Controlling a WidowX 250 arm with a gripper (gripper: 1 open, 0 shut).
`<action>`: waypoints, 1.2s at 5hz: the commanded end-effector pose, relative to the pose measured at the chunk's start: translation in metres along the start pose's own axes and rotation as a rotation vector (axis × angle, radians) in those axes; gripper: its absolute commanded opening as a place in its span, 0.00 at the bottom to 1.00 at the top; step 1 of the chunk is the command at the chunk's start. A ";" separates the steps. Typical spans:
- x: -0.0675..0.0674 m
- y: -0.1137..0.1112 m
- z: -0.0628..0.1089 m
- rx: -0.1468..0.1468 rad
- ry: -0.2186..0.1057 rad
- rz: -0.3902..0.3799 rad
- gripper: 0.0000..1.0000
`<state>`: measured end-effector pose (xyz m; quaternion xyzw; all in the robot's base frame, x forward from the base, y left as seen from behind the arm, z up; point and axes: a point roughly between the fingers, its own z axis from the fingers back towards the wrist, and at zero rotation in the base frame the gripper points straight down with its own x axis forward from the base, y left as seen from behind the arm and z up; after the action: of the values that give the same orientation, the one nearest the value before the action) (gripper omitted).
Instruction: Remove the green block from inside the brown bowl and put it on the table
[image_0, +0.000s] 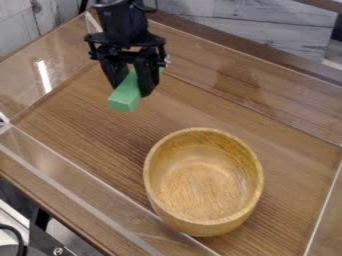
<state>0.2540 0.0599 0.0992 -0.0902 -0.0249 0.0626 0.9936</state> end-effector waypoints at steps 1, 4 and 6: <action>0.004 -0.005 0.011 0.012 -0.052 -0.032 0.00; -0.004 0.018 -0.012 0.011 -0.047 -0.138 0.00; 0.024 0.013 -0.014 -0.002 -0.055 -0.249 0.00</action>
<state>0.2694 0.0722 0.0716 -0.0951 -0.0407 -0.0511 0.9933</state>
